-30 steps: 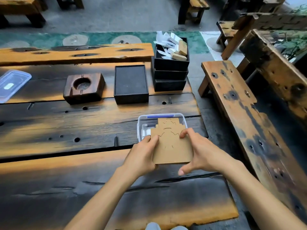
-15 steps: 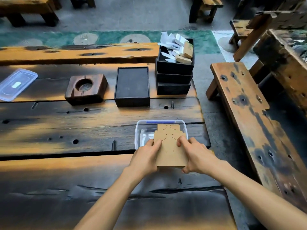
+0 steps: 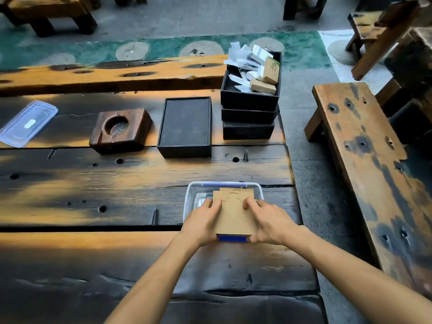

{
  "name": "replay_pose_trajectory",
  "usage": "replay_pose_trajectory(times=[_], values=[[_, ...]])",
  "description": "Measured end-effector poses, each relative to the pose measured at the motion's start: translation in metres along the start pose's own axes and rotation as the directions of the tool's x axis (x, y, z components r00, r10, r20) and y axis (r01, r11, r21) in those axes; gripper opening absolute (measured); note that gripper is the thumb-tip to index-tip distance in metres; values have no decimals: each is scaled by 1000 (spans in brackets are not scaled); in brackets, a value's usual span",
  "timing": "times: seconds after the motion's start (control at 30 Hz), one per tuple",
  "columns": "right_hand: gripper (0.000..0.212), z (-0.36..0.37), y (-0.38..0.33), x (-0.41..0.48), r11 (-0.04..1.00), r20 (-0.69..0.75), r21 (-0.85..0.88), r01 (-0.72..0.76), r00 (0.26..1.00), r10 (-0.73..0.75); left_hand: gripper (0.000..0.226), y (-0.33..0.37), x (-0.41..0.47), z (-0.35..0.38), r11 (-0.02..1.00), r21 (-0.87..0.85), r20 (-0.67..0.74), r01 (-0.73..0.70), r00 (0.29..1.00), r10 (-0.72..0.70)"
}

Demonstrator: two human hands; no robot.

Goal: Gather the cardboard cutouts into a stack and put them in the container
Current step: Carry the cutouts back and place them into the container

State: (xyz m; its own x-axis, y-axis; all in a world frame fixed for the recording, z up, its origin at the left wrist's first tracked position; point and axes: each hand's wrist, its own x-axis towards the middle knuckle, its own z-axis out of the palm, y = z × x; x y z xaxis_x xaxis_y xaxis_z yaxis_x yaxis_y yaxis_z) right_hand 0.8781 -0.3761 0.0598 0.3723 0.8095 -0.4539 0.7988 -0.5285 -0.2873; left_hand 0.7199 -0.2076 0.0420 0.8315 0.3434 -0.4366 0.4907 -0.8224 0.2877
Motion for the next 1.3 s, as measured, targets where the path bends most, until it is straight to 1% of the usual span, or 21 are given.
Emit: replay_pose_trajectory(times=[0.1, 0.27, 0.4, 0.5, 0.6, 0.67, 0.73, 0.77, 0.8, 0.83, 0.87, 0.9, 0.97, 1.0, 1.03, 1.07, 1.17, 1.23, 1.3], values=[[87, 0, 7, 16, 999, 5, -35, 3, 1000, -2, 71, -2, 17, 2, 1000, -1, 27, 15, 1000, -15], [86, 2, 16, 44, 995, 26, -102, 9, 1000, -6, 75, -7, 46, 9, 1000, -19, 50, 25, 998, -24], [90, 6, 24, 58, 981, 22, -193, 19, 1000, -15, 71, -10, 60, 24, 1000, 7, 19, 19, 1000, -19], [89, 14, 30, 62, 967, 0, -253, 12, 1000, -12, 72, -10, 72, 33, 1000, 14, 10, 27, 1000, -27], [87, 27, 32, 62, 962, -4, -274, -4, 1000, 3, 67, -10, 74, 47, 1000, 3, -30, 30, 999, -30], [88, 35, 33, 62, 959, -8, -282, -17, 1000, 16, 65, -11, 75, 53, 998, -57, -54, 29, 998, -32], [90, 40, 35, 62, 963, -15, -269, -33, 999, 30, 70, -14, 74, 58, 973, -228, -52, 21, 998, -33], [90, 41, 36, 61, 965, -20, -258, -40, 999, 36, 73, -15, 71, 59, 939, -343, -52, 31, 997, -52], [90, 42, 36, 61, 970, -21, -241, -46, 999, 42, 74, -17, 68, 61, 875, -480, -44, 66, 994, -99], [91, 43, 36, 61, 974, -23, -222, -49, 999, 45, 76, -20, 65, 62, 771, -625, -21, 119, 985, -170], [91, 43, 36, 62, 977, -23, -210, -48, 999, 44, 78, -22, 63, 61, 632, -754, 31, 181, 970, -241], [92, 44, 37, 63, 979, -24, -200, -46, 999, 42, 82, -24, 64, 59, 490, -837, 106, 243, 951, -290], [94, 43, 38, 64, 982, -25, -182, -46, 999, 42, 98, -27, 73, 49, 277, -895, 252, 351, 907, -336], [94, 44, 38, 64, 983, -27, -176, -50, 999, 45, 107, -28, 79, 44, 188, -897, 322, 399, 884, -340], [94, 45, 39, 64, 984, -26, -170, -53, 998, 49, 110, -29, 85, 40, 114, -890, 383, 441, 860, -338], [93, 46, 39, 64, 985, -22, -164, -54, 998, 51, 107, -29, 90, 36, 64, -878, 428, 475, 837, -340], [93, 49, 38, 63, 986, -22, -159, -49, 999, 46, 86, -28, 97, 33, 2, -848, 496, 530, 796, -347], [92, 49, 39, 64, 986, -25, -162, -49, 999, 45, 84, -24, 98, 32, -29, -846, 515, 532, 802, -303], [91, 48, 41, 63, 990, -20, -133, -56, 998, 54, 84, -19, 97, 30, -34, -840, 531, 542, 806, -260]])
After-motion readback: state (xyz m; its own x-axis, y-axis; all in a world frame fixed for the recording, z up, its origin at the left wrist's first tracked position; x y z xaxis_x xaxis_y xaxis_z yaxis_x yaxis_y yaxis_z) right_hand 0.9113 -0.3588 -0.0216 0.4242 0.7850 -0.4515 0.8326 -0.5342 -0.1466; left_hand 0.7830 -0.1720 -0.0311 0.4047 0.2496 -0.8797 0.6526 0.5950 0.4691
